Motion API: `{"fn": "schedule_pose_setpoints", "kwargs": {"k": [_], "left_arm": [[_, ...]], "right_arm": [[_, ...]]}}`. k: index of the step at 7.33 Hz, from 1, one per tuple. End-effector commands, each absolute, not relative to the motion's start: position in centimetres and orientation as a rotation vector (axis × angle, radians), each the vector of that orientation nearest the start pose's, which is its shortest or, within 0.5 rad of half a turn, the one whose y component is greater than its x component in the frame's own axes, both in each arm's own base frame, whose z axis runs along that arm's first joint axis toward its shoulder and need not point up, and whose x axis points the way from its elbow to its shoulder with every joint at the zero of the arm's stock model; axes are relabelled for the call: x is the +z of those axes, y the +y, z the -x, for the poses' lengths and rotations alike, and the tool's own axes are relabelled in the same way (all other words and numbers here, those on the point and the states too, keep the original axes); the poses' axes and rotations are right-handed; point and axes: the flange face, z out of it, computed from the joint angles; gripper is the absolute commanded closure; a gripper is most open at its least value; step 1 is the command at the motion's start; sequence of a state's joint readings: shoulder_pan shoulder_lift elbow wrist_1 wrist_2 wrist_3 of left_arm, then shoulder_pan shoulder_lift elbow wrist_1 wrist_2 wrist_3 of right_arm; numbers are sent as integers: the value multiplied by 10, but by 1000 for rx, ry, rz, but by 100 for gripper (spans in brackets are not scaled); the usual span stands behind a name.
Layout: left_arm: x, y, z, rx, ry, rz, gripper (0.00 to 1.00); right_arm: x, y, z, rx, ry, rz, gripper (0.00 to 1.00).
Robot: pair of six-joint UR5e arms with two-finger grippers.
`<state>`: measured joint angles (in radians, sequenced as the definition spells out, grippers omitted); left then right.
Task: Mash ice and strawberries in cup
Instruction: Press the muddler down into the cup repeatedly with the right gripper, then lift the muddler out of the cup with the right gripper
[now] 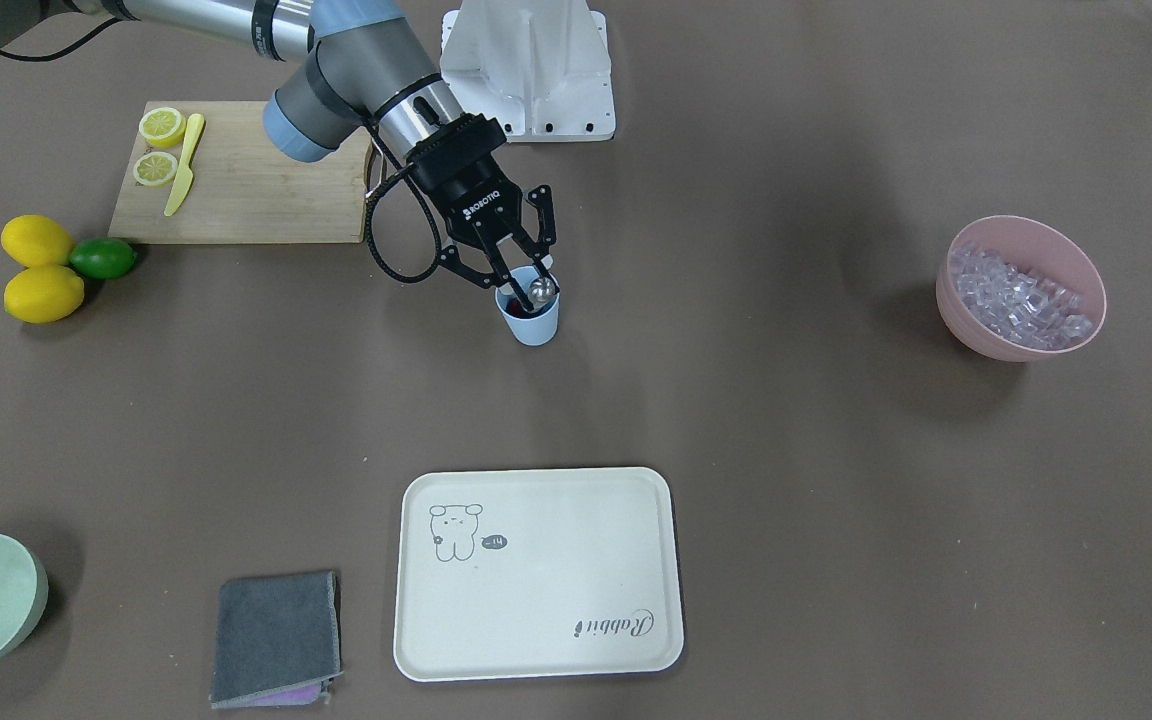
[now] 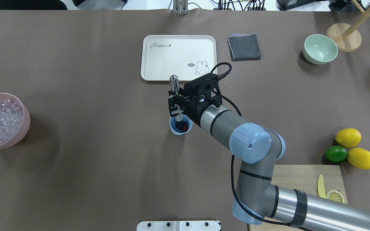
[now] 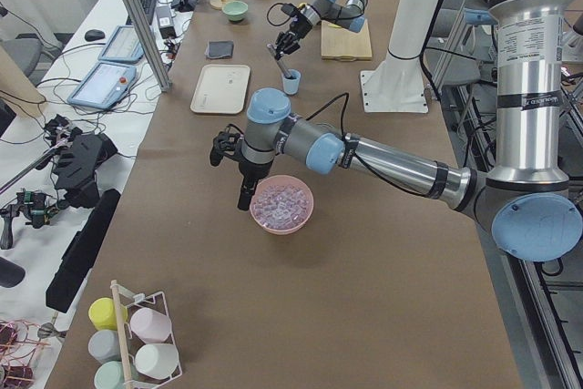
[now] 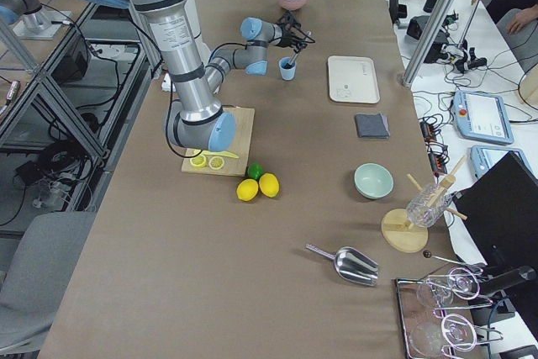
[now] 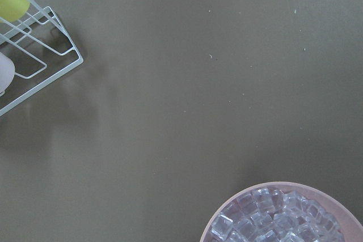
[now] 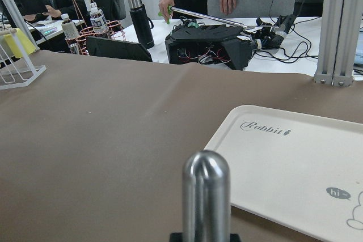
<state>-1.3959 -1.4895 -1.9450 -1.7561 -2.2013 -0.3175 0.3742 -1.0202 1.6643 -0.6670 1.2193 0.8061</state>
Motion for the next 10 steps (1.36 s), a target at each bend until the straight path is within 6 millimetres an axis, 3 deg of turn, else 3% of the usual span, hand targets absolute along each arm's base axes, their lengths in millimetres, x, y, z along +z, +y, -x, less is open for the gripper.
{"fn": "schedule_pose_setpoints", "kwargs": {"k": [1, 3, 4, 6, 7, 8, 9, 10], "left_arm": [[495, -472, -8, 17, 712, -302, 3], [495, -472, -8, 17, 714, -302, 3], [494, -471, -10, 22, 739, -292, 3], [497, -470, -8, 1, 752, -275, 3], [505, -471, -8, -5, 747, -260, 3], [511, -472, -4, -17, 743, -252, 3], [516, -472, 11, -51, 736, -250, 3], [525, -473, 18, -61, 734, -240, 3]], "right_arm": [[158, -384, 495, -20, -1194, -1092, 100], [126, -402, 456, -32, -1178, -1080, 100], [131, -418, 438, -57, -1183, -1052, 100], [180, -455, 411, -59, -1076, -942, 100], [206, -485, 382, -78, -1032, -796, 100], [234, -518, 339, -85, -998, -608, 100], [259, -541, 304, -74, -994, -459, 100], [306, -558, 269, -20, -965, -345, 100]]}}
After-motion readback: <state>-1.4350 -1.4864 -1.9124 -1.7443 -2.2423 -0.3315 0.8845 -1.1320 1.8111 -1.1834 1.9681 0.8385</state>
